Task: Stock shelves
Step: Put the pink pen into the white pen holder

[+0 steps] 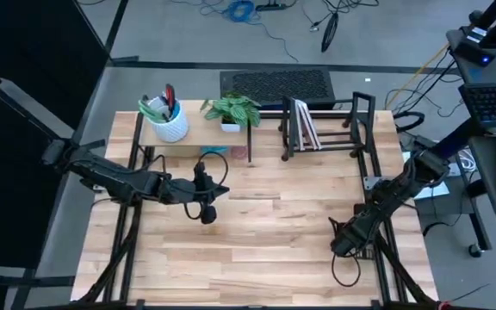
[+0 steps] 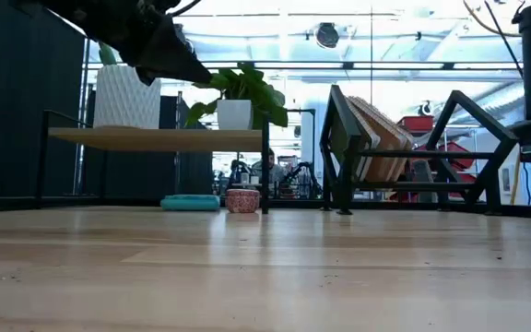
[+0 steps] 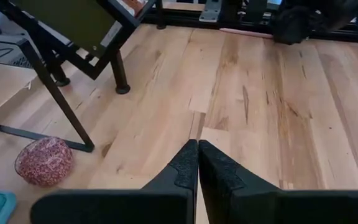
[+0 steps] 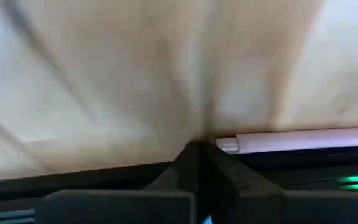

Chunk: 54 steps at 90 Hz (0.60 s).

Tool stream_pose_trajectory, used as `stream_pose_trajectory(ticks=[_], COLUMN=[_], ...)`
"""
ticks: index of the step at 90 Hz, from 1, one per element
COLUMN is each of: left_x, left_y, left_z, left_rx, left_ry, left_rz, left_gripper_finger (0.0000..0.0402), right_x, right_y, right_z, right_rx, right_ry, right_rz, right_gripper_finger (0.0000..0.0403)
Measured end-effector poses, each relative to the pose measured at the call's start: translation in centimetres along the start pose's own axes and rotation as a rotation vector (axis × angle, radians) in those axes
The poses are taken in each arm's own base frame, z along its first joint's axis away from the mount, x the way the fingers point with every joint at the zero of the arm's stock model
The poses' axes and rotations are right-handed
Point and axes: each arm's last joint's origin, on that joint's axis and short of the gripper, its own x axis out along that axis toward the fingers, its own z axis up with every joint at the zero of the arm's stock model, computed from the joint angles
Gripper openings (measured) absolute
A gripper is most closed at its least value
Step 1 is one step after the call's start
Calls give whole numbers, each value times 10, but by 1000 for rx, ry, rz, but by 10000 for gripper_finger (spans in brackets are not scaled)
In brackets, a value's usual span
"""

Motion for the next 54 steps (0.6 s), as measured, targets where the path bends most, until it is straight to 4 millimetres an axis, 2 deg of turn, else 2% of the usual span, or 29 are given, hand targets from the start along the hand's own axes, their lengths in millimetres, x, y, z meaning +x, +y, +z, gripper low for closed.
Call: stream_pose_trajectory(ticks=[17,37,45,54], left_x=[0,0,0,0], left_y=[0,0,0,0], left_z=[0,0,0,0], left_rx=[0,0,1,1], left_ry=[1,1,1,1], left_rz=[0,2,2,2], left_gripper_finger=[0,0,0,0], right_x=[-24,-56,-60,-61], right_y=[0,-9,-15,-25], right_z=[14,23,26,28], right_rx=[-20,48,137,336], right_ry=[-148,-174,-163,-160], right_rz=[-79,-135,-124,-111], right_gripper_finger=[0,0,0,9])
